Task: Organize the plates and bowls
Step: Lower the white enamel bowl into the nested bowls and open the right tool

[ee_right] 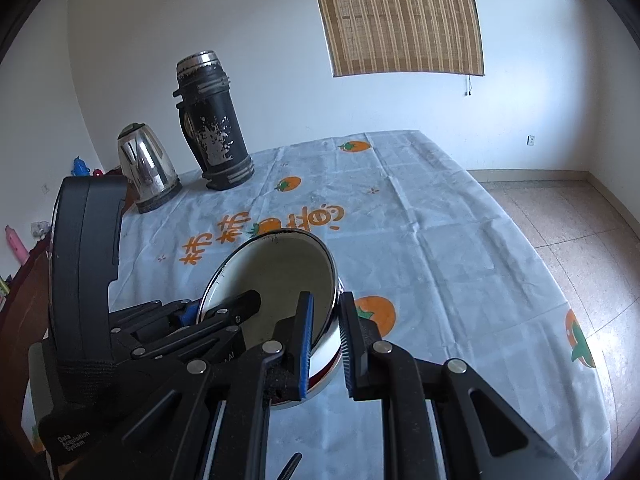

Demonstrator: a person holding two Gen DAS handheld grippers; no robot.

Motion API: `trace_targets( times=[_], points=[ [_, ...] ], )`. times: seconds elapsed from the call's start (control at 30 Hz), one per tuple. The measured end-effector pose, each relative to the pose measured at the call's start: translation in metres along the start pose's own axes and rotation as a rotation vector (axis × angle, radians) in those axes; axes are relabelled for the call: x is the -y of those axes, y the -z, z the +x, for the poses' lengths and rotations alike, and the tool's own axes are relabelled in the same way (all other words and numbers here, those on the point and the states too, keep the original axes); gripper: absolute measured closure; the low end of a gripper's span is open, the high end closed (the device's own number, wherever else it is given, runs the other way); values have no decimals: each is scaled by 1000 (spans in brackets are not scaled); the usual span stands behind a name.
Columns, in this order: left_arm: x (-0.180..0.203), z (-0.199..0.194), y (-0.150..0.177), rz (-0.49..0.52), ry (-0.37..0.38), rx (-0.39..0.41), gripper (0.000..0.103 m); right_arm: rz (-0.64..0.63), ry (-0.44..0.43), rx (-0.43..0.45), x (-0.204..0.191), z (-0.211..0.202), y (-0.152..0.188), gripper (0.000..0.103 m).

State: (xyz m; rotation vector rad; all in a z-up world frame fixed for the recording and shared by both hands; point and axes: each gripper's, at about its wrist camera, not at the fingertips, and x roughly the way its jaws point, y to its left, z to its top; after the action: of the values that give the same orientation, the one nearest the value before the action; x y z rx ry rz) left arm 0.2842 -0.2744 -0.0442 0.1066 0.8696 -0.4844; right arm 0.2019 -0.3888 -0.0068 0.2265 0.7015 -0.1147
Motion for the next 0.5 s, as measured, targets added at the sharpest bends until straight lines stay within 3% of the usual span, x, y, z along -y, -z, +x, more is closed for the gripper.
trace_targets(
  times=[0.2, 0.5],
  points=[
    [1, 2, -2, 1, -48, -3, 89, 5, -1, -17, 1, 11, 3, 90],
    [-4, -2, -7, -12, -58, 1, 89, 21, -34, -51, 5, 24, 0, 90]
  ],
)
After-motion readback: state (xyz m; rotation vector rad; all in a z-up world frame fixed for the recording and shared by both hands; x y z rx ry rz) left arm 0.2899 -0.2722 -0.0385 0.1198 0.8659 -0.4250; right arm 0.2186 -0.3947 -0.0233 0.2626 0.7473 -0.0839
